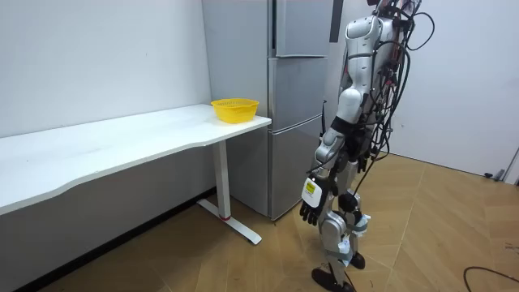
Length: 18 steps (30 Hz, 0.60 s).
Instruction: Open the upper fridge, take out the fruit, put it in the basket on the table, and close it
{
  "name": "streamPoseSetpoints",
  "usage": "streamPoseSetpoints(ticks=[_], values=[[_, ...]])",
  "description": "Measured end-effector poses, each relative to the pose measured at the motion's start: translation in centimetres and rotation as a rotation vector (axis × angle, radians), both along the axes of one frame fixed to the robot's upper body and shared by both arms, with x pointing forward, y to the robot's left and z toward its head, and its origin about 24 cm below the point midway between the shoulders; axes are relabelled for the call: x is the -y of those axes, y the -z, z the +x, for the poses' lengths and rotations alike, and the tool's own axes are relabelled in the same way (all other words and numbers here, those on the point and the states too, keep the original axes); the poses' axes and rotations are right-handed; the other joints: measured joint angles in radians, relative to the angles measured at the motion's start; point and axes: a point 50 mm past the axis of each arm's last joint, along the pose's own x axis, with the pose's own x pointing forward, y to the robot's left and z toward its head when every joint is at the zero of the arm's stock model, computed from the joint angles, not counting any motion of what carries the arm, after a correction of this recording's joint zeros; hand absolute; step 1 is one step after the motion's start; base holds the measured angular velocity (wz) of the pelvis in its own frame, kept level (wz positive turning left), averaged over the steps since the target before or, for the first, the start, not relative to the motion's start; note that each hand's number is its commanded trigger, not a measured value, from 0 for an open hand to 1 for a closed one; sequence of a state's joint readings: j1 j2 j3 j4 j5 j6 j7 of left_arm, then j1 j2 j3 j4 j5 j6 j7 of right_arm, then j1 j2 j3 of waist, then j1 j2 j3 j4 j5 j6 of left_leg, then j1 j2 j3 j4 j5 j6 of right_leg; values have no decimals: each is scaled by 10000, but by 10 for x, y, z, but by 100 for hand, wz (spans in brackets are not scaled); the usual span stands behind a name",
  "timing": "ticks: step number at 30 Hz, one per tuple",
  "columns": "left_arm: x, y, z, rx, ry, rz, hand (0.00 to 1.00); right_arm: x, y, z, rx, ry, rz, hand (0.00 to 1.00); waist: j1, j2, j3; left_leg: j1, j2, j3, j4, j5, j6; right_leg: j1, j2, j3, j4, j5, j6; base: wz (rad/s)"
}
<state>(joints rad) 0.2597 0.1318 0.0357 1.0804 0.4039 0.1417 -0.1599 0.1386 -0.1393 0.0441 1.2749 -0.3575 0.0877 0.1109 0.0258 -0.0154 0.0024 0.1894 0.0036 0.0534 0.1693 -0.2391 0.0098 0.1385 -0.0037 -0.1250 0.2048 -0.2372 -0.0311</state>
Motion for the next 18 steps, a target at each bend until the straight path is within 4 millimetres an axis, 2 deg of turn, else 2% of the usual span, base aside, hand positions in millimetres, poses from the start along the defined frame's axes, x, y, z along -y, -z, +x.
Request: streamPoseSetpoints(ticks=[13, 18], values=[[-1, 0, -1, 23, -39, 165, 0, 1, 0, -2, -43, 19, -129, 0, 4, 14, 13, -24, 1, 19, -2, 0, 0, 1, 1, 9, -4, -1, 1, 0], [-1, 0, -6, -21, -587, 243, 0, 1, 0, -4, -9, 66, -287, 0, -3, 16, 13, -21, -1, 9, -4, 0, 0, -17, -3, 3, -5, -2, 1, 0]])
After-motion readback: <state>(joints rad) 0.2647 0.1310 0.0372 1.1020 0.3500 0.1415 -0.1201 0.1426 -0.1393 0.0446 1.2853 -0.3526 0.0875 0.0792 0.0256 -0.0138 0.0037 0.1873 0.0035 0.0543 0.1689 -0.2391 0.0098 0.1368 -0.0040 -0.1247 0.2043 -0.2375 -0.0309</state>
